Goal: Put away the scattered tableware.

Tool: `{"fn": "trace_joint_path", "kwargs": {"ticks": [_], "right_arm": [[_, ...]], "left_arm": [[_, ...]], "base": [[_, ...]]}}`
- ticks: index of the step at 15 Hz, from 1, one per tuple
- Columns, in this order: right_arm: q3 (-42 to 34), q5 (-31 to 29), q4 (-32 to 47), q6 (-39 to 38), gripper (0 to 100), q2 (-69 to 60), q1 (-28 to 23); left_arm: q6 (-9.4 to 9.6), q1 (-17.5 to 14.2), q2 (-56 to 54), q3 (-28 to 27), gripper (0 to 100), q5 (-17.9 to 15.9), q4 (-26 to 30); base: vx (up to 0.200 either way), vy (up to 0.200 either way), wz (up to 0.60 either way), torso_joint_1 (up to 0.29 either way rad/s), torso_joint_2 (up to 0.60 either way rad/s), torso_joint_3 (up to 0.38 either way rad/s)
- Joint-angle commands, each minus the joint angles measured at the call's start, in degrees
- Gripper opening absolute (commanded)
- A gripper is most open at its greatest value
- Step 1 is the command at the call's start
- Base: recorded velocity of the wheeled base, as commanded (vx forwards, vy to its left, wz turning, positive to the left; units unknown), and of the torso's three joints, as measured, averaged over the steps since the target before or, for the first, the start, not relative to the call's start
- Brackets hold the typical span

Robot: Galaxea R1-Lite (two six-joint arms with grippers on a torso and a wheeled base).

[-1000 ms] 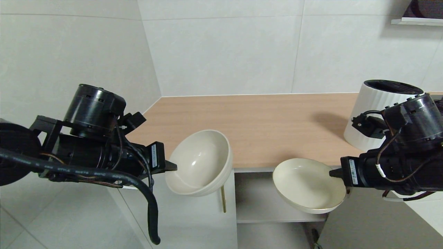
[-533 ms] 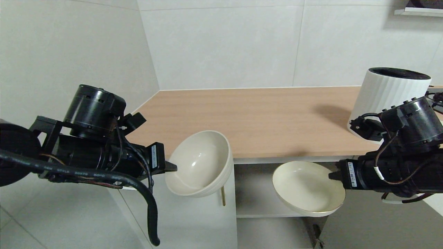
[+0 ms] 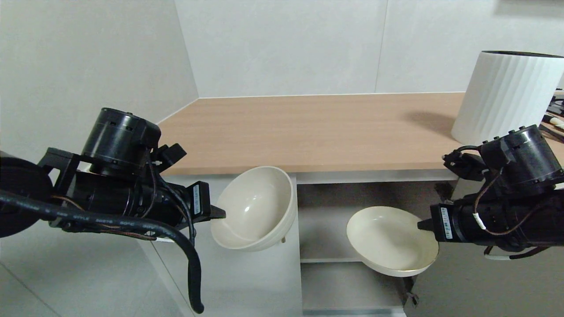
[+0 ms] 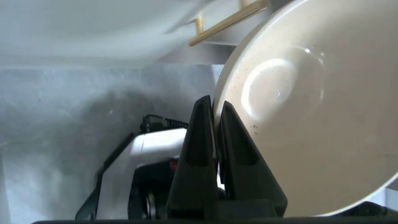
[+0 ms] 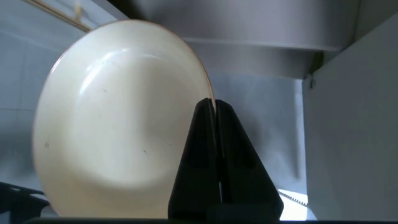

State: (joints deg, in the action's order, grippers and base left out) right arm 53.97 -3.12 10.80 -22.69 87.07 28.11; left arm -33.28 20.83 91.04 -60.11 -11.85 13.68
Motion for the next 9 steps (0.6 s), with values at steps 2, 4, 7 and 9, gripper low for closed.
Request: {"fn": "trace_joint_path", "kwargs": {"ticks": [2, 4, 7, 9], "right_arm": [[0.0, 0.04, 0.01, 0.01, 0, 0.39, 0.01], [0.0, -0.04, 0.01, 0.01, 0, 0.65, 0.01], [0.0, -0.04, 0.01, 0.01, 0, 0.74, 0.01], [0.0, -0.04, 0.01, 0.01, 0, 1.09, 0.01]], "left_arm": [[-0.03, 0.0, 0.1, -0.01, 0, -0.02, 0.03], [-0.03, 0.0, 0.19, -0.01, 0, -0.02, 0.03], [-0.03, 0.0, 0.19, -0.01, 0, -0.02, 0.03], [-0.03, 0.0, 0.19, -0.01, 0, -0.02, 0.03]], "base": [[0.0, 0.0, 0.0, -0.156, 0.46, 0.298], [0.0, 0.0, 0.0, -0.129, 0.45, 0.32], [0.0, 0.0, 0.0, -0.074, 0.29, 0.212], [0.0, 0.0, 0.0, -0.024, 0.06, 0.049]]}}
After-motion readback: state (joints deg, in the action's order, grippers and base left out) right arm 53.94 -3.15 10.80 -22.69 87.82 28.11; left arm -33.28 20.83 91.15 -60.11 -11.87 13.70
